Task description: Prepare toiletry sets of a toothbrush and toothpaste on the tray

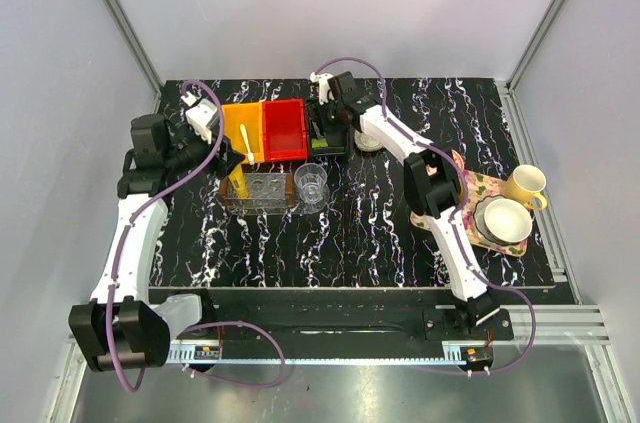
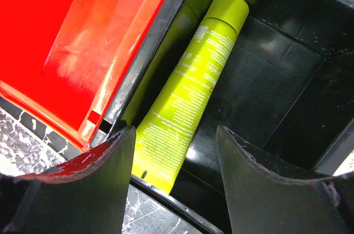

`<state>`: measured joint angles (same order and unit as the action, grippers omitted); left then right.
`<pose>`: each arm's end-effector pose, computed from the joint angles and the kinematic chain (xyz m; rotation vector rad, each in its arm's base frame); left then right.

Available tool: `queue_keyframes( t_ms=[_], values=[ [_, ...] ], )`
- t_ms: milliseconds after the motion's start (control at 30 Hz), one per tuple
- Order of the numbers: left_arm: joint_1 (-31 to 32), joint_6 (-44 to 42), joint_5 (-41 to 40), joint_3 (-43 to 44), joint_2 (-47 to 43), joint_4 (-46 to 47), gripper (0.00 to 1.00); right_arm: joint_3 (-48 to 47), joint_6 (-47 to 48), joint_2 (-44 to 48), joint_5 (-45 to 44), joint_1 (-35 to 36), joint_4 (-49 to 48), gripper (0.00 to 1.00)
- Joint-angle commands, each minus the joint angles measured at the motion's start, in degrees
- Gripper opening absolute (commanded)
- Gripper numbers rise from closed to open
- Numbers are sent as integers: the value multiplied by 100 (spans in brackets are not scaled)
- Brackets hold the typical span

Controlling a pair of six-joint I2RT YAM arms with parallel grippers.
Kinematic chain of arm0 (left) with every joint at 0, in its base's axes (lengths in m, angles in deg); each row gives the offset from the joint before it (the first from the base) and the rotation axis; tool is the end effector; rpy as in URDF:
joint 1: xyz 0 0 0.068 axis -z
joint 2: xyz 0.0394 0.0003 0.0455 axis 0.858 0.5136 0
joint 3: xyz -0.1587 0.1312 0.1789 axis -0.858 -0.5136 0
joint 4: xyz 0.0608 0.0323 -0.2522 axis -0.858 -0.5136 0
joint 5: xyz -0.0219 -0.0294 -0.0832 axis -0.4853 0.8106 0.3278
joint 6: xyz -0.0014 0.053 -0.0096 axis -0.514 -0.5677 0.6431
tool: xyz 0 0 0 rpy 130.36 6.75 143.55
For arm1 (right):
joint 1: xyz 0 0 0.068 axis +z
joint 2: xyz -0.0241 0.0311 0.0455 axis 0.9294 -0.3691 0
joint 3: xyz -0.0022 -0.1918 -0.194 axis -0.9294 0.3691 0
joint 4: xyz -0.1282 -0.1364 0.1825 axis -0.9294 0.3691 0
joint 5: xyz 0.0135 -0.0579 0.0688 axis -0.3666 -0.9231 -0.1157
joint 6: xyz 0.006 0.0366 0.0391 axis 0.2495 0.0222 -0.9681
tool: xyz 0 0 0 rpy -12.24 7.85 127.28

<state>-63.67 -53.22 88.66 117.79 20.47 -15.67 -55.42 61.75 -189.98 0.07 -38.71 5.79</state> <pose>0.2408 -0.0044 0.3382 0.6742 1.8320 -0.4702 0.4834 0.2842 0.1945 -0.7393 2.2473 0.5089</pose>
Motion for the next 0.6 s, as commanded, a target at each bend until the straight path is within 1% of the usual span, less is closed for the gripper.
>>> queue_keyframes(
  t_ms=[0, 67, 300, 567],
  values=[
    [10, -117, 89, -63, 32, 102, 73, -152, 124, -162, -516, 175, 102, 66],
    [10, -125, 107, -63, 50, 102, 74, -144, 169, -171, -831, 228, 102, 65],
    [10, -134, 124, -107, 76, 145, 74, -170, 318, -206, -1264, 351, 172, 65],
    [10, -134, 133, -125, 76, 172, 73, -205, 546, -259, -2001, 509, 225, 64]
  ],
)
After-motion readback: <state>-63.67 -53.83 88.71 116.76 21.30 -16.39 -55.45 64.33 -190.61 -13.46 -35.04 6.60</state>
